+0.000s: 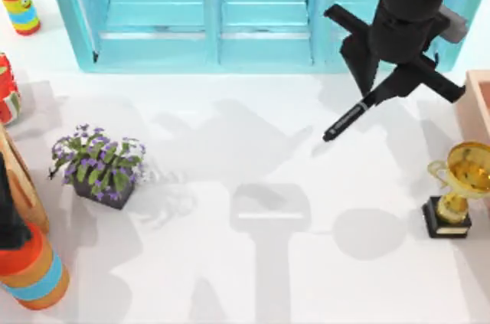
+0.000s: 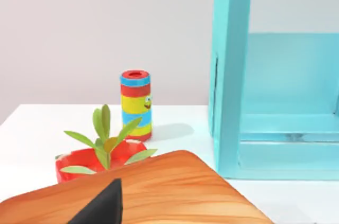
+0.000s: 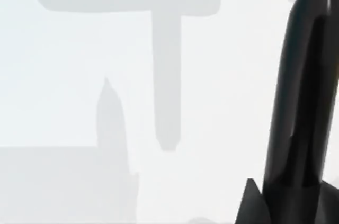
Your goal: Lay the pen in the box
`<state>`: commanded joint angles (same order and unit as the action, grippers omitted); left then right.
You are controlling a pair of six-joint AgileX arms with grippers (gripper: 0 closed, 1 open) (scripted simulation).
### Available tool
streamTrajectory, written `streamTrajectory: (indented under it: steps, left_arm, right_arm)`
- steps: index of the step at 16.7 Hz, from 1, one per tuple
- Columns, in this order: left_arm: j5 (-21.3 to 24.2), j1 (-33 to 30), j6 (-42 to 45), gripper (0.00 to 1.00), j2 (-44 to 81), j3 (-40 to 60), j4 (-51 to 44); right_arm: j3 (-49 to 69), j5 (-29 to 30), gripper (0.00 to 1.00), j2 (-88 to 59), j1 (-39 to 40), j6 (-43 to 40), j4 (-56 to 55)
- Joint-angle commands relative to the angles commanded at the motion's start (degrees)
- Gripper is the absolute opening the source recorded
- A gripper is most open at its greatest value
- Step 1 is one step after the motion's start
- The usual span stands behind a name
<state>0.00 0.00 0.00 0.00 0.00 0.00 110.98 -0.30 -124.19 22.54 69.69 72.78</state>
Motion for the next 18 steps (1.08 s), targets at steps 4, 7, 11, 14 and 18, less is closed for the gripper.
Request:
streamTrajectory:
  steps: [4,7,11,14,18]
  left_arm:
    - [0.0,0.0,0.0,1.00,0.0,0.0,0.0]
    - [0.0,0.0,0.0,1.00,0.0,0.0,0.0]
    - [0.0,0.0,0.0,1.00,0.0,0.0,0.0]
    - [0.0,0.0,0.0,1.00,0.0,0.0,0.0]
    - [0.0,0.0,0.0,1.00,0.0,0.0,0.0]
  right_arm:
    - [-6.9,-0.6,0.00,5.5,-16.5,-2.6,-0.6]
    - [-12.9,-0.9,0.00,10.3,-31.4,-4.8,-1.0]
    - [-19.8,-1.6,0.00,16.1,-46.8,-7.4,-1.7]
    - [-22.8,-2.0,0.00,18.8,-52.2,-8.7,-2.3]
    - [-23.3,-2.1,0.00,19.2,-52.8,-8.9,-2.4]
